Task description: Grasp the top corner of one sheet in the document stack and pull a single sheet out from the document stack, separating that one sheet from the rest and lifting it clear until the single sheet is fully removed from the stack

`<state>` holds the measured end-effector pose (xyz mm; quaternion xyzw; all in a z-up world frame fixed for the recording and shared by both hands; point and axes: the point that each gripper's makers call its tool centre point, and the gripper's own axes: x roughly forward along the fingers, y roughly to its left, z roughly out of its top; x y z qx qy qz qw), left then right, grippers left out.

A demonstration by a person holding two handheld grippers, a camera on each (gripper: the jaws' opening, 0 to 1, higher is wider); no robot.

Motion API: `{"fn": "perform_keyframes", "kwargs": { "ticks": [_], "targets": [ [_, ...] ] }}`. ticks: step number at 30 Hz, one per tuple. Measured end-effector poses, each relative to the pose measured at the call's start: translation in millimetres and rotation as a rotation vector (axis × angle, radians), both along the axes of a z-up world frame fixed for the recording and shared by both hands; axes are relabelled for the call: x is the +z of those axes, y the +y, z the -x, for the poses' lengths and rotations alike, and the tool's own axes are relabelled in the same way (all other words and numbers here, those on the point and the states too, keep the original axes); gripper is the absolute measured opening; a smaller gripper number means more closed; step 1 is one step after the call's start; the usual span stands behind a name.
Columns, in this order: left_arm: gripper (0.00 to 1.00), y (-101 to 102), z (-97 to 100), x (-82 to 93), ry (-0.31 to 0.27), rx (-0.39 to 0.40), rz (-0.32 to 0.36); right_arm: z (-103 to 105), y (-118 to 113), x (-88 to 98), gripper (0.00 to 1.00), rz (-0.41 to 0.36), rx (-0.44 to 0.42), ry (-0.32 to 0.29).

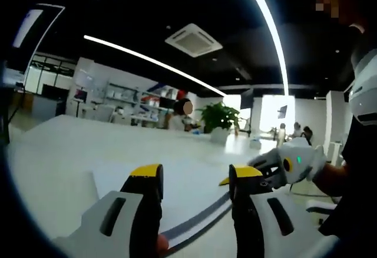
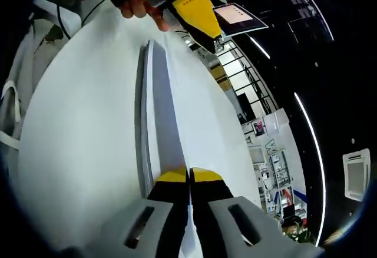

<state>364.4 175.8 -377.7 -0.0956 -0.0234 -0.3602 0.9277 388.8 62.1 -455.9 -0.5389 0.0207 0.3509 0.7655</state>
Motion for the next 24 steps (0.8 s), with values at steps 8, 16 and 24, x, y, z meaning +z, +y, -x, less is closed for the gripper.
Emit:
{"fn": "perform_keyframes", "kwargs": {
  "ticks": [8,16,24],
  "targets": [
    [0.45,-3,0.7,-8.4,0.024,-0.005,-0.018,0,-1,0.3,0.02,-0.039,-0.023,0.025],
    [0.44,-11,1.9,-6.0,0.018,-0.025,-0.016,-4,-2,-1.1,0.02,-0.069,-0.061,0.112],
    [0.44,-2,2.4,-10.7,0.029,-0.010,-0.017,-4,-6,3.8,0.02,-0.176,-0.129,0.041]
  ]
}}
